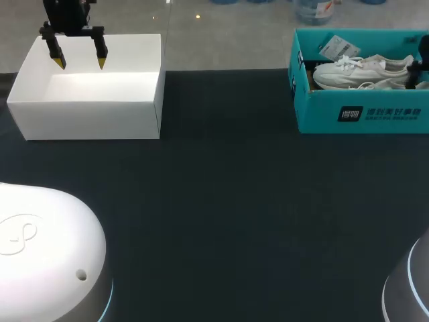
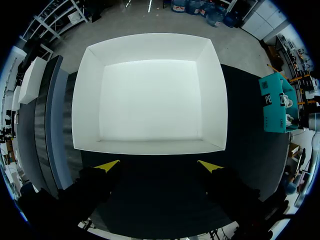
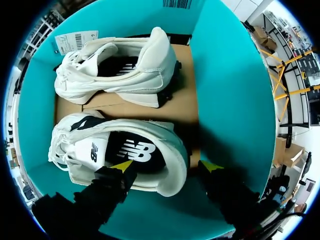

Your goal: Take the shoe out of the shoebox, open the shoe tongue, remove and reinsert the insole, then place the shoe into the shoebox

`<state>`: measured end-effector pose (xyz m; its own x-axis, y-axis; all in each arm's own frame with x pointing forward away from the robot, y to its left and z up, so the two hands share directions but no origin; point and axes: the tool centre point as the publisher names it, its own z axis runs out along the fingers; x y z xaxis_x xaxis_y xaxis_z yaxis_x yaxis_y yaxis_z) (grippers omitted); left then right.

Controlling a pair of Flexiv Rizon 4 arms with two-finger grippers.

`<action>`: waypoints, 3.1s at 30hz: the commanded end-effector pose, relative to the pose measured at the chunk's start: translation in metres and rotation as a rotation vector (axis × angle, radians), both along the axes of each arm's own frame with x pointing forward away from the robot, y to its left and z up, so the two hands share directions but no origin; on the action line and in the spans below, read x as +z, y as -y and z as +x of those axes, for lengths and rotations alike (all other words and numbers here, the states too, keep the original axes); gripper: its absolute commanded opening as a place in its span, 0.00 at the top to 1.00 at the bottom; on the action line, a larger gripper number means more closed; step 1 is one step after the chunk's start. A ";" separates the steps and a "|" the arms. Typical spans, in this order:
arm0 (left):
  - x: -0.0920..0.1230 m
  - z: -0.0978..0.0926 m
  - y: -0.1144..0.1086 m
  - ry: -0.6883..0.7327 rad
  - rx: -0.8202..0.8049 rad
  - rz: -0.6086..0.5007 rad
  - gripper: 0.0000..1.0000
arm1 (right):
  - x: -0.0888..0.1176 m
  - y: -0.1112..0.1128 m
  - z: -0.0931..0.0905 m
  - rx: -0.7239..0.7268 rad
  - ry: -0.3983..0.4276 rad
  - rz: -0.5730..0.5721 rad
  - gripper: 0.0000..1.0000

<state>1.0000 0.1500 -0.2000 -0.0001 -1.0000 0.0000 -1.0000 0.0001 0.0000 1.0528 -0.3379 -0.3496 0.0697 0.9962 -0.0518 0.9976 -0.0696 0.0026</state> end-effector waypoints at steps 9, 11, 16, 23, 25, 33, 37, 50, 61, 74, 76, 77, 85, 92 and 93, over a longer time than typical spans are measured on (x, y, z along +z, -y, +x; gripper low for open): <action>0.000 0.000 0.000 0.000 0.000 0.000 0.00 | -0.001 0.008 0.001 -0.033 -0.043 -0.031 1.00; 0.000 0.000 0.000 0.000 0.000 0.000 0.00 | 0.001 0.009 0.000 -0.051 -0.046 -0.032 1.00; 0.000 0.000 0.000 0.000 0.000 0.000 0.00 | 0.007 0.011 -0.002 -0.071 -0.045 -0.033 1.00; 0.000 0.000 0.000 0.000 0.000 0.000 0.00 | 0.028 0.013 -0.006 -0.118 -0.035 -0.045 1.00; 0.000 0.000 0.000 0.000 0.000 0.000 0.00 | 0.038 0.014 -0.006 -0.137 -0.038 -0.042 1.00; 0.000 0.000 0.000 0.000 0.000 0.000 0.00 | 0.081 0.016 -0.005 -0.259 -0.075 -0.047 1.00; 0.000 0.000 0.000 0.000 0.000 0.000 0.00 | 0.110 0.015 -0.006 -0.296 -0.048 -0.055 1.00; 0.000 0.000 0.000 0.000 0.000 0.000 0.00 | 0.200 -0.004 -0.015 -0.315 -0.005 -0.106 1.00; 0.000 0.000 0.000 0.000 0.000 0.000 0.00 | 0.238 -0.024 -0.023 -0.313 0.045 -0.099 1.00; 0.000 0.000 0.000 0.000 0.000 0.000 0.00 | 0.238 -0.024 -0.023 -0.313 0.045 -0.099 1.00; 0.000 0.000 0.000 0.000 0.000 0.000 0.00 | 0.238 -0.024 -0.023 -0.313 0.045 -0.099 1.00; 0.000 0.000 0.000 0.000 0.000 0.000 0.00 | 0.238 -0.024 -0.023 -0.313 0.045 -0.099 1.00; 0.000 0.000 0.000 0.000 0.000 0.000 0.00 | 0.251 -0.085 -0.053 -0.314 0.097 -0.133 1.00; 0.000 0.000 0.000 0.000 0.000 0.000 0.00 | 0.251 -0.145 -0.087 -0.332 0.124 -0.143 1.00; 0.000 0.000 0.000 0.000 0.000 0.000 0.00 | 0.250 -0.152 -0.091 -0.333 0.124 -0.142 1.00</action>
<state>1.0000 0.1500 -0.2000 -0.0001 -1.0000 0.0000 -1.0000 0.0001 0.0000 0.9895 -0.2048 -0.0972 0.3978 0.9043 -0.1547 0.9175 -0.3917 0.0691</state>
